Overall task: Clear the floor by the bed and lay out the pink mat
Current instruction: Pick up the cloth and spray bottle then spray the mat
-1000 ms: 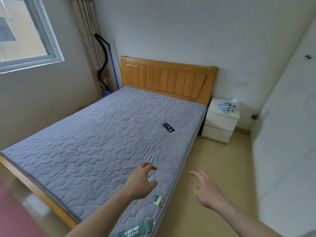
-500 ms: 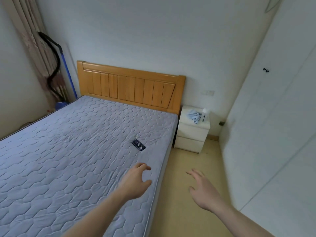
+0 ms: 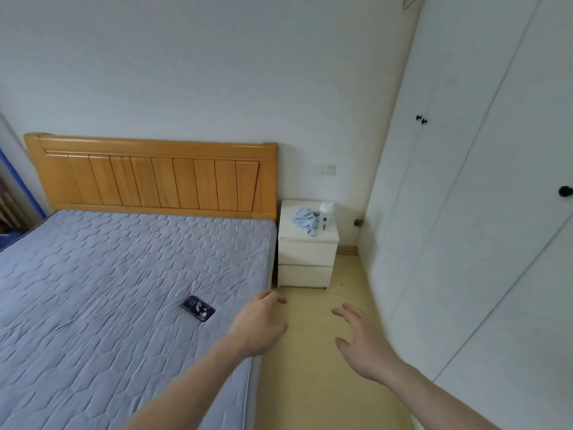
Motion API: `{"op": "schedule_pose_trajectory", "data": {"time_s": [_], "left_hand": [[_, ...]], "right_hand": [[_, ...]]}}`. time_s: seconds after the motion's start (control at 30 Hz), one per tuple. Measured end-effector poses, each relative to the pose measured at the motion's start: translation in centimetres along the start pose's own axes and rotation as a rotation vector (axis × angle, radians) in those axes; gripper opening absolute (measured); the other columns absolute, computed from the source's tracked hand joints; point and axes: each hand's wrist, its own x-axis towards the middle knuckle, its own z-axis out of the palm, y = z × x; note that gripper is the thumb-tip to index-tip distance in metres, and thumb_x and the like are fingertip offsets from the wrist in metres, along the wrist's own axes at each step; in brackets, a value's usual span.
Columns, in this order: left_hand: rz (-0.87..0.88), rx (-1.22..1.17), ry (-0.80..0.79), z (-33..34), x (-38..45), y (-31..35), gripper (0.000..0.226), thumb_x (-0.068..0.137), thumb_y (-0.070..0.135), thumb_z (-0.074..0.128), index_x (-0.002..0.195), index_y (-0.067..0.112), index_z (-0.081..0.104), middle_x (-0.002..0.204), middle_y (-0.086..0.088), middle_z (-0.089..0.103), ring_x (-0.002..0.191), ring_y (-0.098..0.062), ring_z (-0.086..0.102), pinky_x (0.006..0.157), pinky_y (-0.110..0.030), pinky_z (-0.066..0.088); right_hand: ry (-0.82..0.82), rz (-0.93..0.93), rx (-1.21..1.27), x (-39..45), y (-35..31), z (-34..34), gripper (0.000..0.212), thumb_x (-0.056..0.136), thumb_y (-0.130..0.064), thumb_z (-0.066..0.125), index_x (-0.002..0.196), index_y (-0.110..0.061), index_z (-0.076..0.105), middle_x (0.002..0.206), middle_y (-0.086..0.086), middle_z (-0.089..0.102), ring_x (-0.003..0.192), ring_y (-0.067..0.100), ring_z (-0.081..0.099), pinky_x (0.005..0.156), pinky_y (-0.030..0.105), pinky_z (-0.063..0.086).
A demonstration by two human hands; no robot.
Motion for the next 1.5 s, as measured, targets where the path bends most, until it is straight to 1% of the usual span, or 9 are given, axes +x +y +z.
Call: {"op": "schedule_pose_trajectory", "data": {"time_s": [0.17,0.3,0.43,0.57,0.7,0.93,1.23,1.33,1.5], "left_hand": [[-0.037,-0.006,-0.026,-0.8,9.2,-0.7,0.049,0.088,0.035,0.063,0.135,0.03,0.052,0.144,0.014,0.041,0.131,-0.013,0.045,0.108,-0.031,0.041],[-0.069,-0.02,0.034,-1.9,15.1,-2.1,0.045,0.09,0.035,0.065,0.133,0.031,0.053,0.139,0.018,0.04,0.128,-0.008,0.045,0.106,-0.025,0.039],[-0.105,-0.033,0.034,-2.9,20.2,-4.5,0.044,0.09,0.036,0.064,0.132,0.035,0.051,0.134,0.025,0.036,0.126,-0.007,0.046,0.104,-0.024,0.04],[-0.141,-0.019,0.032,-3.8,25.4,-7.1,0.046,0.09,0.038,0.065,0.134,0.033,0.051,0.14,0.02,0.038,0.128,-0.009,0.046,0.105,-0.025,0.04],[-0.132,0.007,-0.005,-4.7,32.6,-9.7,0.048,0.091,0.039,0.064,0.137,0.031,0.05,0.145,0.016,0.038,0.129,-0.01,0.046,0.106,-0.026,0.041],[-0.066,-0.016,-0.074,-5.4,45.3,-11.6,0.049,0.089,0.038,0.065,0.136,0.031,0.051,0.146,0.011,0.04,0.13,-0.013,0.046,0.106,-0.028,0.041],[-0.063,-0.011,-0.196,-3.4,57.6,-11.9,0.05,0.085,0.038,0.066,0.133,0.032,0.053,0.145,0.011,0.041,0.127,-0.016,0.048,0.103,-0.033,0.045],[-0.077,-0.01,-0.227,-1.7,62.3,-12.0,0.051,0.082,0.042,0.066,0.131,0.034,0.053,0.142,0.014,0.042,0.125,-0.013,0.049,0.102,-0.035,0.047],[-0.151,0.03,-0.311,1.2,70.1,-11.9,0.049,0.086,0.038,0.066,0.132,0.031,0.052,0.144,0.01,0.038,0.128,-0.015,0.048,0.097,-0.027,0.046]], "right_hand": [[-0.007,0.021,0.021,8.8,2.4,-3.6,0.06,0.1,-0.022,0.057,0.155,-0.03,0.036,0.168,-0.007,0.018,0.153,0.012,0.025,0.12,0.024,0.023],[-0.009,0.01,0.025,15.7,3.6,-6.3,0.059,0.099,-0.023,0.058,0.153,-0.032,0.038,0.167,-0.01,0.019,0.138,0.016,0.047,0.109,0.024,0.035],[-0.022,-0.027,0.038,22.9,3.3,-7.7,0.059,0.099,-0.024,0.058,0.153,-0.034,0.037,0.166,-0.013,0.019,0.146,0.012,0.036,0.115,0.027,0.036],[-0.019,-0.058,0.036,29.0,2.6,-8.4,0.06,0.097,-0.022,0.056,0.152,-0.037,0.037,0.166,-0.015,0.017,0.149,0.009,0.028,0.116,0.025,0.034],[-0.004,-0.033,0.068,35.3,2.8,-8.8,0.059,0.097,-0.024,0.057,0.151,-0.04,0.037,0.164,-0.019,0.016,0.142,0.009,0.039,0.101,0.023,0.043],[0.054,0.063,0.001,43.9,3.7,-10.9,0.059,0.099,-0.024,0.059,0.152,-0.032,0.038,0.164,-0.012,0.022,0.146,0.011,0.035,0.114,0.023,0.032],[0.017,0.188,0.056,53.1,6.6,-12.3,0.062,0.099,-0.024,0.057,0.156,-0.029,0.034,0.163,-0.015,0.019,0.136,0.011,0.044,0.092,0.018,0.04],[0.017,0.19,0.061,57.0,8.6,-13.5,0.063,0.098,-0.025,0.057,0.156,-0.029,0.033,0.164,-0.015,0.018,0.136,0.012,0.046,0.096,0.02,0.044],[-0.02,0.229,0.073,63.7,13.0,-15.7,0.065,0.098,-0.024,0.057,0.157,-0.027,0.031,0.166,-0.011,0.017,0.13,0.015,0.052,0.102,0.023,0.043]]}}
